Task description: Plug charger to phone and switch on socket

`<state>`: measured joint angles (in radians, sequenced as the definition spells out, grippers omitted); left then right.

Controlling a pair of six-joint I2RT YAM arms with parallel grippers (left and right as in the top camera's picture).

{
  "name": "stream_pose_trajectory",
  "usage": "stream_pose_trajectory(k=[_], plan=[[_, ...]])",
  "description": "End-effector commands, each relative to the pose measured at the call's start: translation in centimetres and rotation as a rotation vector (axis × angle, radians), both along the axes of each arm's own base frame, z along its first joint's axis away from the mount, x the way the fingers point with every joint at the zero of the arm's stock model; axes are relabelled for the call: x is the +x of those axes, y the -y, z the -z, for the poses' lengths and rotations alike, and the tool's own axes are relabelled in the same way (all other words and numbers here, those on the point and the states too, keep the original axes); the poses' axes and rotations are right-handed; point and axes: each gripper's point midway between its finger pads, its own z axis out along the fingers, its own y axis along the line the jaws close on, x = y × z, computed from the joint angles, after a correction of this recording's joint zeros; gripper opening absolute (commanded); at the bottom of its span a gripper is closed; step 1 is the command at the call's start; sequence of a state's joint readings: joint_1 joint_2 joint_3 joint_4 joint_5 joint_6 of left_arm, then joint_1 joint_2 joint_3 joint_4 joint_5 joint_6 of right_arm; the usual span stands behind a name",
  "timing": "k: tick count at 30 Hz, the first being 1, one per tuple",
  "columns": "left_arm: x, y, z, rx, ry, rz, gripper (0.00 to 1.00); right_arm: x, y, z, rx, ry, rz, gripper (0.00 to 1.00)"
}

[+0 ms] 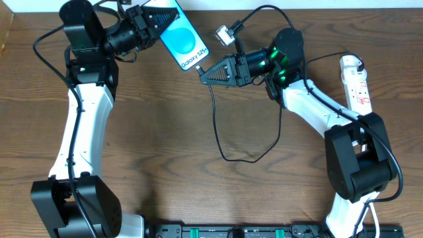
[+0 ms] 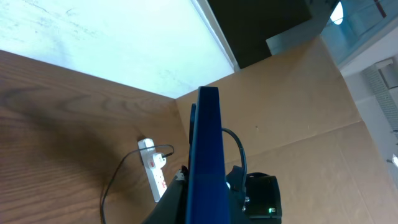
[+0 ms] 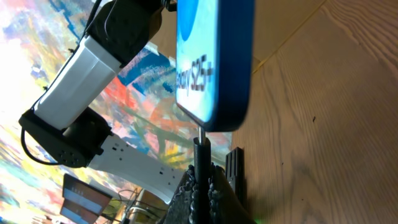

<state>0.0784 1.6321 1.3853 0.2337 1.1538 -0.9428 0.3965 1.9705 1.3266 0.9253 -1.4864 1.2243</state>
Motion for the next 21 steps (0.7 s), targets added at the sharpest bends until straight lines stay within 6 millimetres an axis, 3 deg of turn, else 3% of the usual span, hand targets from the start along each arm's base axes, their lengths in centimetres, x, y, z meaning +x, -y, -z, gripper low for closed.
stream_pose_trajectory(k=[1, 21], plan=[[-0.56, -0.12, -1.46, 0.006, 0.048, 0.007, 0.08, 0.41, 0.25, -0.22, 0.003, 0.002, 0.012, 0.01], [-0.62, -0.06, -0.77, 0.019, 0.033, 0.010, 0.08, 0.64, 0.33, -0.66, 0.023, 0.038, 0.029, 0.01]])
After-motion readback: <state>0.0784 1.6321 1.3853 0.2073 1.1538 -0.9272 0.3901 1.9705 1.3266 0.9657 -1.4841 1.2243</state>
